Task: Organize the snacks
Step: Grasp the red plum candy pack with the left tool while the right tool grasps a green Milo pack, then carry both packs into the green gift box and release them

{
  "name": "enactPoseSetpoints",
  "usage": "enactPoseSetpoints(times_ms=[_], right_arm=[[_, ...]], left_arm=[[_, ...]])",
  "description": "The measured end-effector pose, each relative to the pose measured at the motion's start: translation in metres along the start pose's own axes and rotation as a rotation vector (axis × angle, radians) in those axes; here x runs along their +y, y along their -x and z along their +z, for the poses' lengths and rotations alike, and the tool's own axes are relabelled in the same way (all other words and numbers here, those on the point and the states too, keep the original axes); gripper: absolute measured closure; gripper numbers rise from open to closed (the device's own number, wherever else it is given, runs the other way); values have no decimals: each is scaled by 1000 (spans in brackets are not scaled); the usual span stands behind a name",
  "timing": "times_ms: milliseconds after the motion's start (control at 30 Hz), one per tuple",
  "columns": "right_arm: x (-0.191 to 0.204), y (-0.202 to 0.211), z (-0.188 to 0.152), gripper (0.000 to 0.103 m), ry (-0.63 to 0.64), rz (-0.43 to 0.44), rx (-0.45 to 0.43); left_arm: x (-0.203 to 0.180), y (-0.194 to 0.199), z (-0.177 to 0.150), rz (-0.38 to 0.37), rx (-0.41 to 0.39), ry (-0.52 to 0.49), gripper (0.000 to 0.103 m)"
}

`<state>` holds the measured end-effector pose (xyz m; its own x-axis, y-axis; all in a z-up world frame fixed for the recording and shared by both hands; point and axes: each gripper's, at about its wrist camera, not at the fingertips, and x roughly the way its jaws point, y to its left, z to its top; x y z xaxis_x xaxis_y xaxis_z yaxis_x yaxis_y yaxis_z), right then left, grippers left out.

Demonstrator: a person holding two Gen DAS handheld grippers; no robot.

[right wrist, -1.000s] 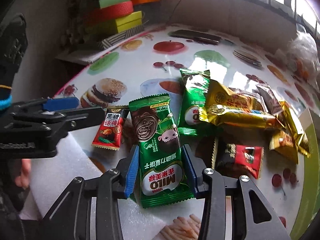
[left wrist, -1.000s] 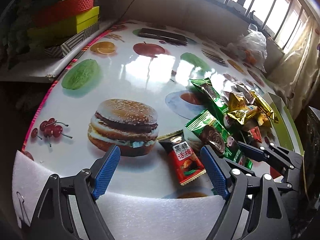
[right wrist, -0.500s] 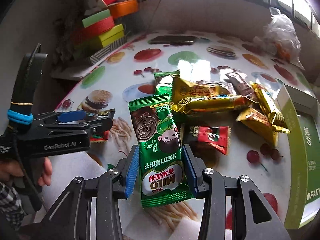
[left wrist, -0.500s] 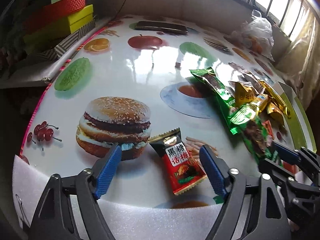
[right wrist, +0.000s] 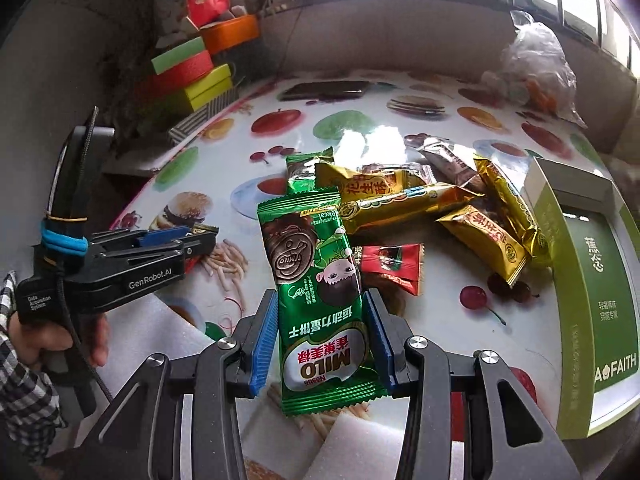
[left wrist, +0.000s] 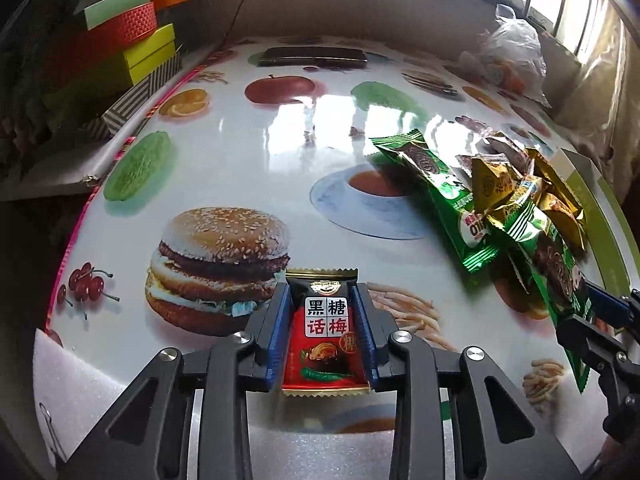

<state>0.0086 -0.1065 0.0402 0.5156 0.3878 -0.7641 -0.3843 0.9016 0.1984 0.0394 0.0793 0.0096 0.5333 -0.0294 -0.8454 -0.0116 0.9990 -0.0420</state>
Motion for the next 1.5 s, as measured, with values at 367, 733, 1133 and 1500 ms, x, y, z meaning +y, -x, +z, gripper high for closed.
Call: enactPoseSetpoints(times_ms=[367, 733, 1133, 1500], right_arm=[[-7, 12, -2, 61, -29, -12, -33], [-22, 33, -1, 61, -79, -63, -79], [-56, 62, -1, 61, -160, -144, -129], [-109, 94, -5, 61, -253, -271, -162]], left_arm=[[-11, 20, 1, -35, -44, -13, 73], [-54, 49, 13, -127, -112, -95, 73], [-110, 61, 33, -230, -141, -175, 73], [-171, 60, 50, -315, -144, -258, 73]])
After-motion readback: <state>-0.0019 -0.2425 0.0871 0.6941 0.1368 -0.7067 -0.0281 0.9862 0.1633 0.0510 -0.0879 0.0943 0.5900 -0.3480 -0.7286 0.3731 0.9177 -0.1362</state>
